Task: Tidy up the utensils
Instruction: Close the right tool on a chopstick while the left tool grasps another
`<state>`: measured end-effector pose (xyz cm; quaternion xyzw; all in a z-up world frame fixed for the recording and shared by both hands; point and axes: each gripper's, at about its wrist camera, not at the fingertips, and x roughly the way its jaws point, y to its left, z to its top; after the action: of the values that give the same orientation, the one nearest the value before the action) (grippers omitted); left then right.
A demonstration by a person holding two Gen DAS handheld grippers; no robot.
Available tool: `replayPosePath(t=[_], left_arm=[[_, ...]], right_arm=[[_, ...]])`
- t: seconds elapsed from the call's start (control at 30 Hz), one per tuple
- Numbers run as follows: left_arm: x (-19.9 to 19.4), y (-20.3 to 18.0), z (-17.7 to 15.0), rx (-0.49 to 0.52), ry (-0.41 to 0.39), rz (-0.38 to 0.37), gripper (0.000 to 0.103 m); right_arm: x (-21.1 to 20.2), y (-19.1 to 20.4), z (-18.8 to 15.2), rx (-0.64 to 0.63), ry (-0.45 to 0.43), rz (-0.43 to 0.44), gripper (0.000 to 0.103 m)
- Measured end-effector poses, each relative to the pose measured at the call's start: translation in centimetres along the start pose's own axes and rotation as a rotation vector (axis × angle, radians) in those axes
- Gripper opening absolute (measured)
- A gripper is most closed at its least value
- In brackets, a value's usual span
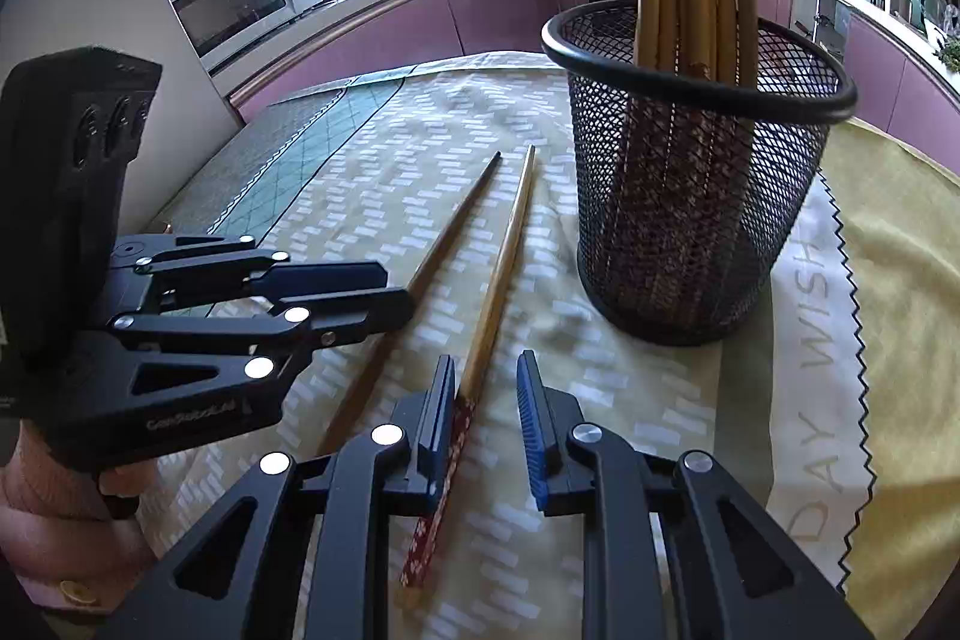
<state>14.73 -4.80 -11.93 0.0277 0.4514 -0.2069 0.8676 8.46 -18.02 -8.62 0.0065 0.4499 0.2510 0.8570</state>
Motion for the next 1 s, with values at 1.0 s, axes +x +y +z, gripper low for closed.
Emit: replayPosePath(t=[1.0], left_arm=[[-1.1,0.1,-1.5,-0.077,-0.010,0.001,0.007]], right_arm=[[0.3,0.6,0.6,0.031,-0.017,0.058,0.006]])
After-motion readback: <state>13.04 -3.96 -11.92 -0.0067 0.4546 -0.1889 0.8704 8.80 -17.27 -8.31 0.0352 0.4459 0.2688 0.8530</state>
